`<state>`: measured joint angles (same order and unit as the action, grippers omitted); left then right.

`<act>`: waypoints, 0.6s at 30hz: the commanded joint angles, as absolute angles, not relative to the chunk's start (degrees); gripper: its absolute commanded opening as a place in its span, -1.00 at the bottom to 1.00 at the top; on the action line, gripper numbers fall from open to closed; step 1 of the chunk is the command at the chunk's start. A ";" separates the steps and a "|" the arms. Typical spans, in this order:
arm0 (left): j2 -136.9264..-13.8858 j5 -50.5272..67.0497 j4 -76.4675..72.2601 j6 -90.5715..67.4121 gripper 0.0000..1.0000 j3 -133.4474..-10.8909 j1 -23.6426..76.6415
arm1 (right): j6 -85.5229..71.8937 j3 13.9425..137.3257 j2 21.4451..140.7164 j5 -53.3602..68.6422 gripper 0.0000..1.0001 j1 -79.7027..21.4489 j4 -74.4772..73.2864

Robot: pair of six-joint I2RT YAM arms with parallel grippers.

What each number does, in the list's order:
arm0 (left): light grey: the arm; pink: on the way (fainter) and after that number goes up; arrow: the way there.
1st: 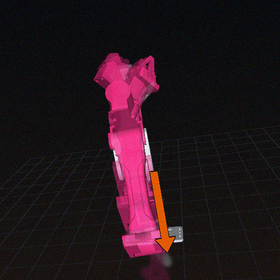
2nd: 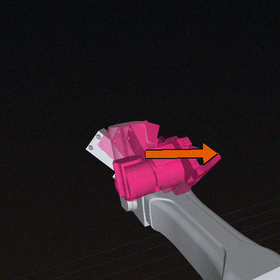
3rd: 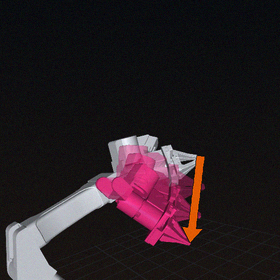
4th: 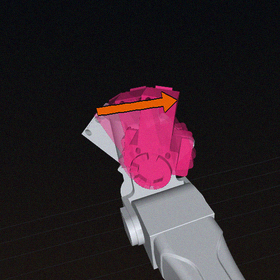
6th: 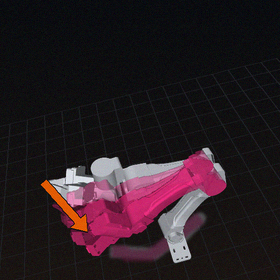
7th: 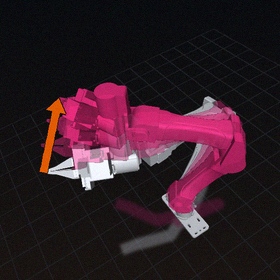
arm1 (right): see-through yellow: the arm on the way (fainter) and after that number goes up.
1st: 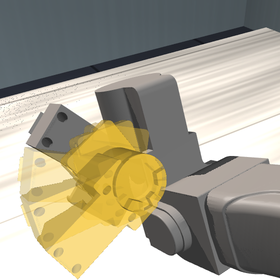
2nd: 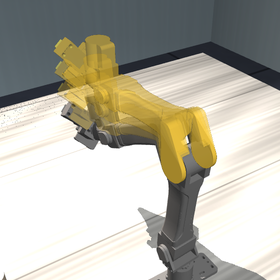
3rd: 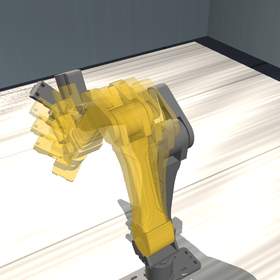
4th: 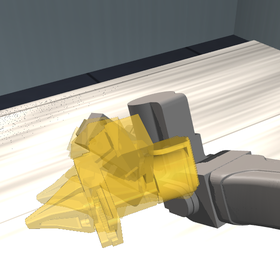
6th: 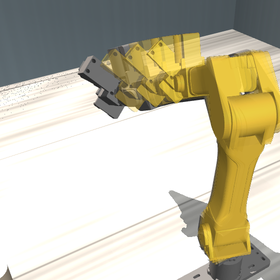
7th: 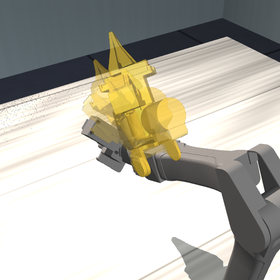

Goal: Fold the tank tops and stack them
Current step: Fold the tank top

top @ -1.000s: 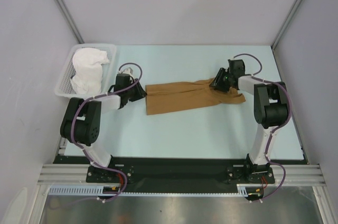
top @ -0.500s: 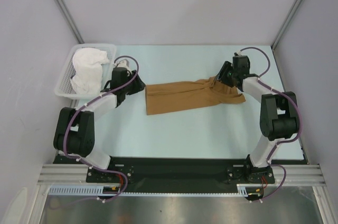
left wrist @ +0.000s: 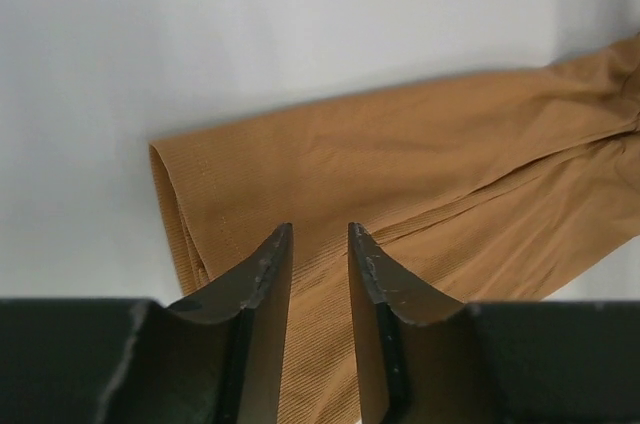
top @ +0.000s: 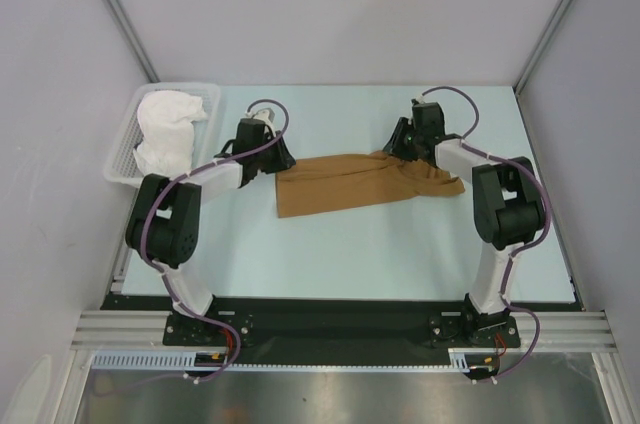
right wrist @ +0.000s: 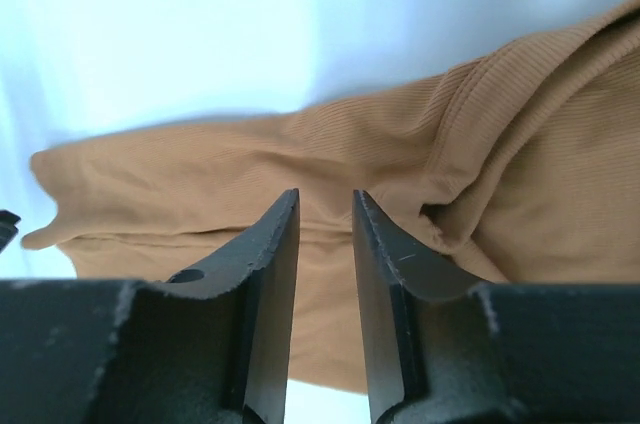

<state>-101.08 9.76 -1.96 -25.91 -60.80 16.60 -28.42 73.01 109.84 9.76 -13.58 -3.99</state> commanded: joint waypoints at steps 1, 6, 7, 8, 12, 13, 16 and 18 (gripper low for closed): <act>-101.87 12.13 -4.21 -25.58 -0.35 -60.83 16.96 | -27.08 76.46 111.70 9.41 -0.33 -13.45 -4.03; -101.25 13.01 -5.80 -25.66 -0.55 -57.13 16.96 | -26.63 76.99 113.03 7.47 -0.40 -13.45 -7.46; -101.08 12.92 -6.32 -25.66 -0.56 -56.17 16.96 | -26.63 76.64 112.77 7.38 -0.44 -13.53 -8.51; -100.99 12.83 -6.33 -25.66 -0.56 -55.73 16.96 | -26.63 75.60 112.42 7.03 -0.46 -13.71 -8.79; -100.72 11.78 -7.12 -25.31 -0.59 -53.09 16.96 | -26.46 71.91 110.13 4.75 -0.73 -14.33 -9.75; -100.55 11.60 -7.73 -25.23 -0.60 -52.56 16.96 | -26.46 71.29 109.78 3.88 -0.76 -14.33 -9.67; -100.37 11.08 -8.00 -24.96 -0.60 -51.07 16.96 | -25.93 70.57 109.77 2.38 -0.82 -14.24 -10.54; -100.28 10.37 -7.74 -24.70 -0.60 -50.54 16.96 | -25.84 71.10 110.30 1.76 -0.87 -14.24 -11.51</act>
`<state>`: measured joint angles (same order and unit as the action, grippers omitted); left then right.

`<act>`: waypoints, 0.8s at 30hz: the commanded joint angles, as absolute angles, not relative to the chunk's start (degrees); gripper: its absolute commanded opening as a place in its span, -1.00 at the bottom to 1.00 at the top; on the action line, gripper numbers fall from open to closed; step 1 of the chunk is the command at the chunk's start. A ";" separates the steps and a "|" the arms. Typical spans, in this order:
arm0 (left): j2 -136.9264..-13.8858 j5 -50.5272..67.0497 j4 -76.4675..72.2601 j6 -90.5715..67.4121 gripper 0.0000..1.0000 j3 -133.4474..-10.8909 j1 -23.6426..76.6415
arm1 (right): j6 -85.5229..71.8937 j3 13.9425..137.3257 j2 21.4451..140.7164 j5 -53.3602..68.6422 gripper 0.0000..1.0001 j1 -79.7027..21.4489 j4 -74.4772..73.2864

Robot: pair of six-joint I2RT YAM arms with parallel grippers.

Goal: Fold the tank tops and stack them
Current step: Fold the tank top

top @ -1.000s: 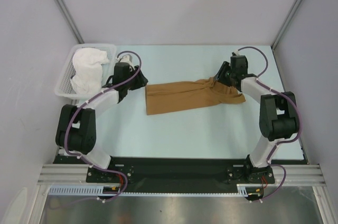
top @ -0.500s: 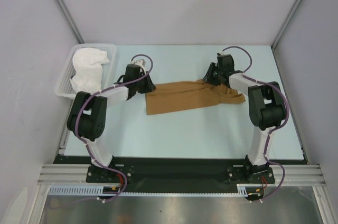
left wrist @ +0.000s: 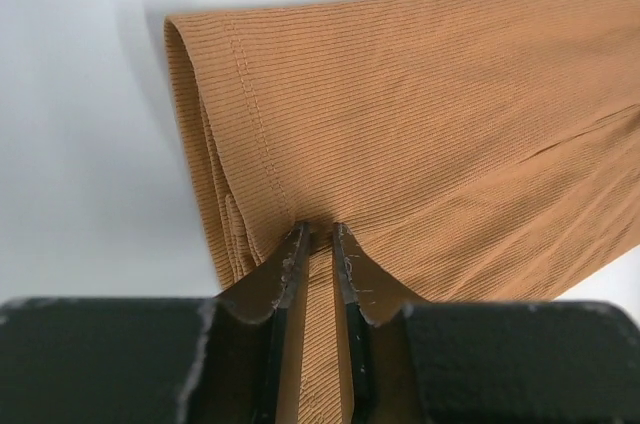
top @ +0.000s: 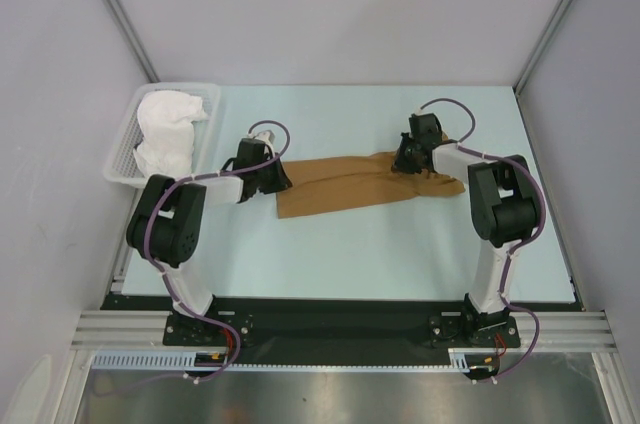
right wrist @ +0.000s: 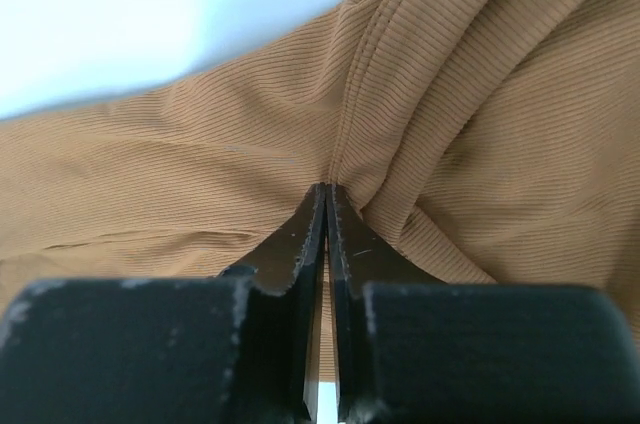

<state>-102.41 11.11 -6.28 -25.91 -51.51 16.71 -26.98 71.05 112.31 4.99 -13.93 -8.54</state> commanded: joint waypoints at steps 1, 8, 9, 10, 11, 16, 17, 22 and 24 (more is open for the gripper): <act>-100.28 10.02 -7.30 -24.61 -0.59 -50.45 16.96 | -25.93 71.28 110.13 1.15 -0.87 -14.24 -11.77; -98.26 8.79 -6.50 -24.43 -0.60 -49.67 16.96 | -25.05 74.17 106.18 0.88 -0.74 -13.18 -13.36; -97.83 7.74 -6.76 -24.87 -0.58 -49.31 16.96 | -24.79 74.27 105.39 0.79 -0.46 -13.18 -13.71; -97.56 7.13 -6.85 -25.05 -0.55 -48.70 16.96 | -24.79 74.09 104.68 0.36 -0.25 -13.18 -13.62; -97.38 6.86 -7.12 -25.40 -0.51 -48.43 16.96 | -24.70 73.31 102.76 0.35 -0.12 -13.27 -13.80; -93.88 5.89 -6.07 -25.66 -0.08 -49.21 16.96 | -25.57 67.34 95.11 -2.36 -0.02 -12.75 -14.24; -93.43 5.80 -5.37 -25.40 -0.02 -49.91 16.96 | -27.23 65.76 93.62 -2.90 -0.02 -12.66 -14.41; -92.37 2.12 1.56 -23.47 0.38 -56.75 16.96 | -33.83 53.55 79.92 -5.71 0.23 -10.90 -13.98; -94.21 0.62 5.16 -22.33 0.50 -59.58 16.96 | -37.85 49.85 75.96 -6.67 0.59 -10.28 -14.32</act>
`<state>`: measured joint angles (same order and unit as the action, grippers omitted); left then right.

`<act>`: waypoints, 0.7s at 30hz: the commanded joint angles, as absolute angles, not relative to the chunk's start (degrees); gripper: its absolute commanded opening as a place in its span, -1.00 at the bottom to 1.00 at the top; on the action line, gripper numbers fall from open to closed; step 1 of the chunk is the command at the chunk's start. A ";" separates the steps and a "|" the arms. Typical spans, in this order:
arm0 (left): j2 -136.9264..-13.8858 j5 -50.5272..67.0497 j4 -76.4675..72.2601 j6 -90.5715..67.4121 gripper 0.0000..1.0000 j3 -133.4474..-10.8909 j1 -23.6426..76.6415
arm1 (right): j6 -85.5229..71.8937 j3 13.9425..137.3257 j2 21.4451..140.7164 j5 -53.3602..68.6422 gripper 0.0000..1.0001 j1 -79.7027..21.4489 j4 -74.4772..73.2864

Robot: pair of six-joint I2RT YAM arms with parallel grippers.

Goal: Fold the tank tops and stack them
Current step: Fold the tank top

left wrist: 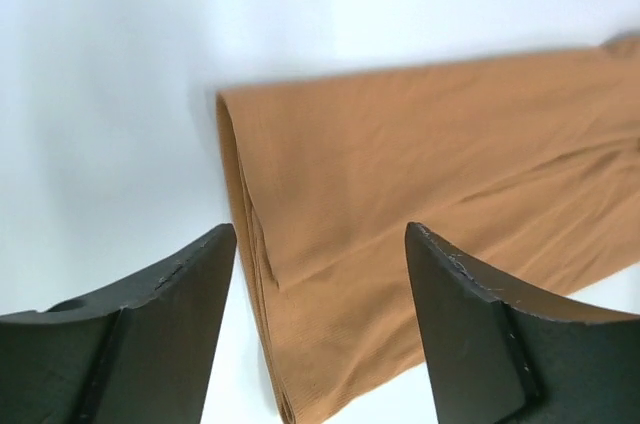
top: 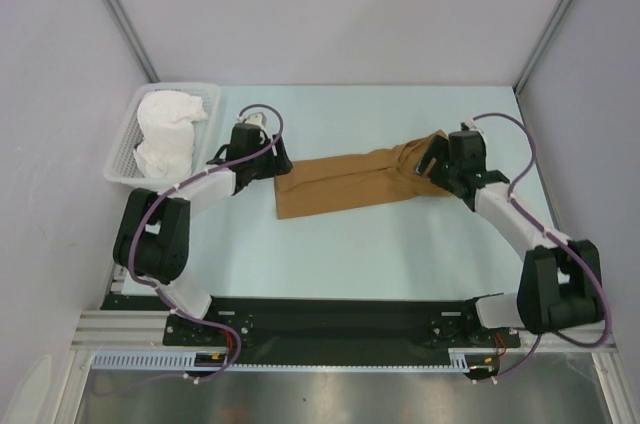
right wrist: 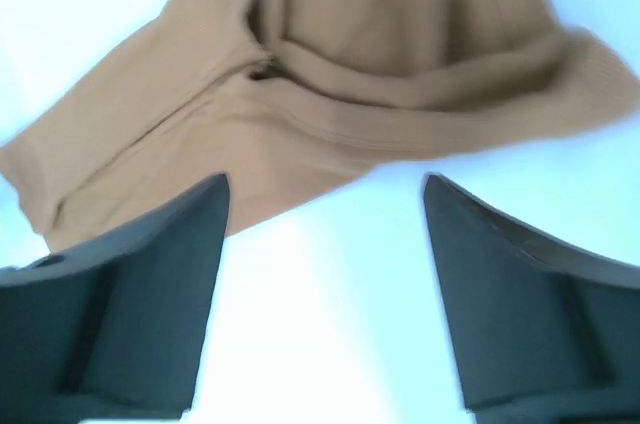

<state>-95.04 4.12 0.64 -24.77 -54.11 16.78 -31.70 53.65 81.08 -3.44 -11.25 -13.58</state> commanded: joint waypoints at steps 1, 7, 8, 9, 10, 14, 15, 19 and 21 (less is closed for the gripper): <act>-95.09 0.18 6.32 -21.80 0.51 -62.64 16.96 | -39.10 47.05 72.20 -8.07 0.71 -10.20 -14.76; -103.35 -3.07 10.81 -20.13 0.48 -70.39 16.96 | -46.66 40.17 64.34 -11.16 0.98 -9.32 -18.19; -104.06 -3.69 11.07 -20.39 0.47 -70.84 16.96 | -47.37 38.86 63.29 -11.08 0.95 -9.14 -18.45; -105.54 -4.13 11.60 -20.65 0.44 -71.27 16.96 | -47.90 38.06 62.93 -10.81 0.93 -8.44 -18.28; -106.25 -4.39 11.86 -20.74 0.43 -72.06 16.96 | -48.86 37.27 62.49 -9.85 0.91 -8.00 -17.76; -109.68 -4.48 13.27 -21.00 0.36 -73.74 16.61 | -52.02 32.71 61.00 -9.05 0.75 -6.24 -14.33; -109.95 -4.13 13.27 -21.01 0.36 -73.83 16.52 | -52.47 31.30 60.91 -8.62 0.75 -5.98 -12.32; -111.53 -3.43 12.66 -21.09 0.33 -73.83 16.43 | -53.79 29.88 62.75 -8.61 0.67 -5.63 -8.89; -112.32 -2.73 12.57 -21.09 0.02 -74.27 16.35 | -54.40 30.14 64.76 -9.05 0.62 -5.63 -7.21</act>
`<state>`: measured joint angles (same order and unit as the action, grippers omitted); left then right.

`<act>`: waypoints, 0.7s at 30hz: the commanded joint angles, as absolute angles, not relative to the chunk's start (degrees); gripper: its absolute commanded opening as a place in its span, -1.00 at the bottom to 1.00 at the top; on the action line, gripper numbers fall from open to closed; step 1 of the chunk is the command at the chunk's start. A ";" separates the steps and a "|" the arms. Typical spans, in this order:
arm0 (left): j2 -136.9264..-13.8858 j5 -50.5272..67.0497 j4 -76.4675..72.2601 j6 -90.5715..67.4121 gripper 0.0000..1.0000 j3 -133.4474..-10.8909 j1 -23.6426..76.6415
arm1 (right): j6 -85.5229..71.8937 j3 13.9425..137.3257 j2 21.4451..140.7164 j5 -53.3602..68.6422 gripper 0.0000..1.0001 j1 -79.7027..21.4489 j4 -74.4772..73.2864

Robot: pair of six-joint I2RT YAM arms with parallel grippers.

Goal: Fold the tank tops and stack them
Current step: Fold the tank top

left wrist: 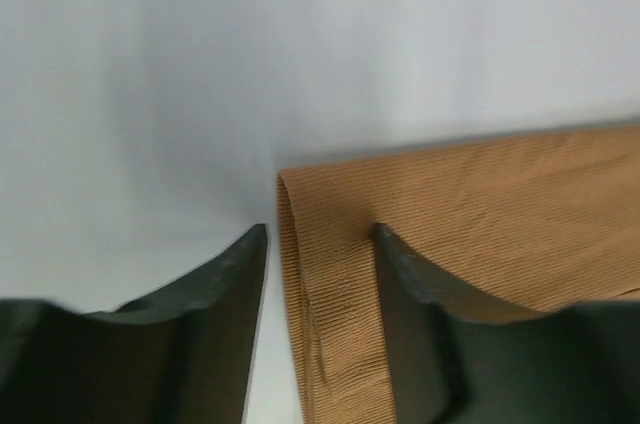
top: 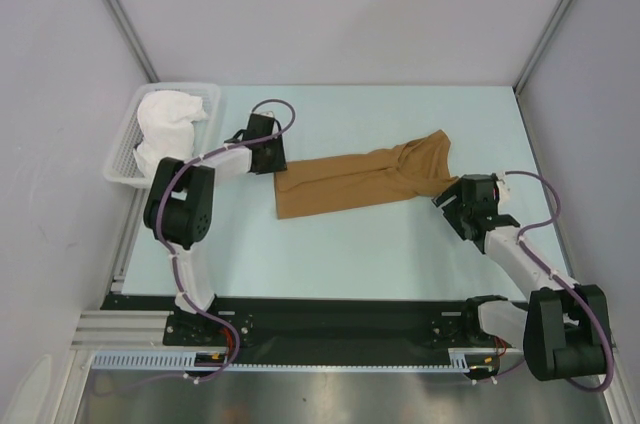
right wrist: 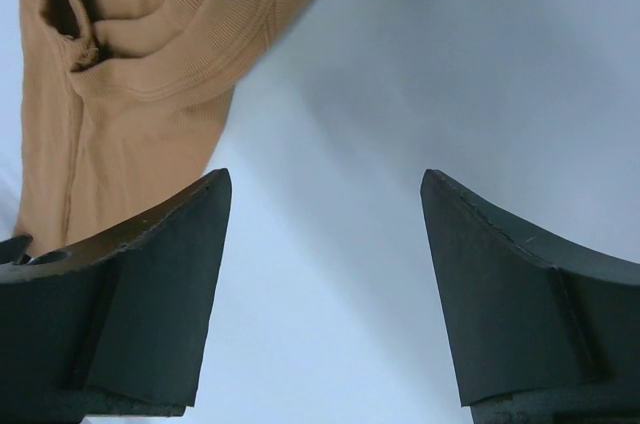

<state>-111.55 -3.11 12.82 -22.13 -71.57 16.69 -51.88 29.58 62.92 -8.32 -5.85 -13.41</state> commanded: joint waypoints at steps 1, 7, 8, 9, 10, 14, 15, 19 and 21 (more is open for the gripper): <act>-112.76 -2.64 12.74 -21.18 -0.10 -74.88 16.17 | -54.49 30.32 65.38 -9.23 0.60 -5.63 -6.86; -113.73 -2.73 11.51 -22.15 -0.72 -74.35 15.21 | -56.07 30.59 69.86 -12.13 0.43 -5.63 -2.38; -114.08 -2.38 11.51 -22.24 -0.80 -74.44 15.03 | -56.34 30.59 70.39 -12.56 0.40 -5.71 -1.42; -114.17 -2.29 11.69 -22.15 -0.99 -74.62 14.86 | -56.60 30.76 71.10 -13.18 0.37 -5.63 -0.97; -114.26 -2.29 11.60 -22.24 -0.99 -74.71 14.77 | -57.30 30.94 72.67 -13.53 0.33 -5.54 -0.53; -112.42 -0.80 9.33 -25.13 -0.99 -70.33 14.59 | -58.80 32.77 78.63 -14.41 0.06 -5.54 4.99; -110.50 1.04 8.36 -26.01 -0.99 -68.57 14.59 | -59.06 33.65 80.23 -14.94 0.00 -5.54 5.44; -105.14 2.29 3.87 -29.70 -0.99 -57.08 14.59 | -58.36 41.11 89.98 -14.77 -0.18 -5.01 6.42; -102.58 2.28 2.03 -30.58 -0.99 -53.28 14.50 | -56.78 47.24 96.46 -12.50 -0.31 -4.31 7.03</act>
